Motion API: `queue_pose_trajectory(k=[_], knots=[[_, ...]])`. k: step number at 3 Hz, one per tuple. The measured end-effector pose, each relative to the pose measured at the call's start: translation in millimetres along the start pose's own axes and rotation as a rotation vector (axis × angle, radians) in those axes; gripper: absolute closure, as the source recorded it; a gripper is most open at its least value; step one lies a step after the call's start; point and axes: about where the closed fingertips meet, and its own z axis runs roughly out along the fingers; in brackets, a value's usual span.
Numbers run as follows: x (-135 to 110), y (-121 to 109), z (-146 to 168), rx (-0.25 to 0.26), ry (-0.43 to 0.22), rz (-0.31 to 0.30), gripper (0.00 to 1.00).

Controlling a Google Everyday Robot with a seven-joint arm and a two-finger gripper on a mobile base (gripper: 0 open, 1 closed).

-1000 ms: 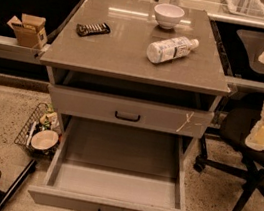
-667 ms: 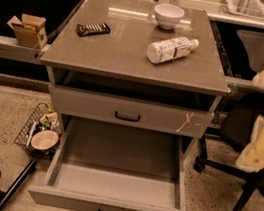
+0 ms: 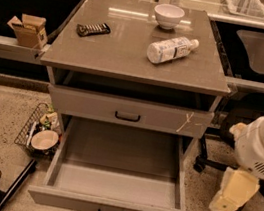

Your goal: Close middle drawer

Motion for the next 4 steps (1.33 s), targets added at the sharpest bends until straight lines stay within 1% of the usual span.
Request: queue_pose_trajectory(k=[1,2,3,4], knots=[[8.2,14.0,37.4,-0.029,0.005,0.042,0.0],[8.2,13.9,37.4,-0.029,0.005,0.042,0.0],[6.9,14.4,40.5,-0.022,0.002,0.034,0.03],[11.5,30.2,84.9,-0.053,-0.039,0.023,0.26]])
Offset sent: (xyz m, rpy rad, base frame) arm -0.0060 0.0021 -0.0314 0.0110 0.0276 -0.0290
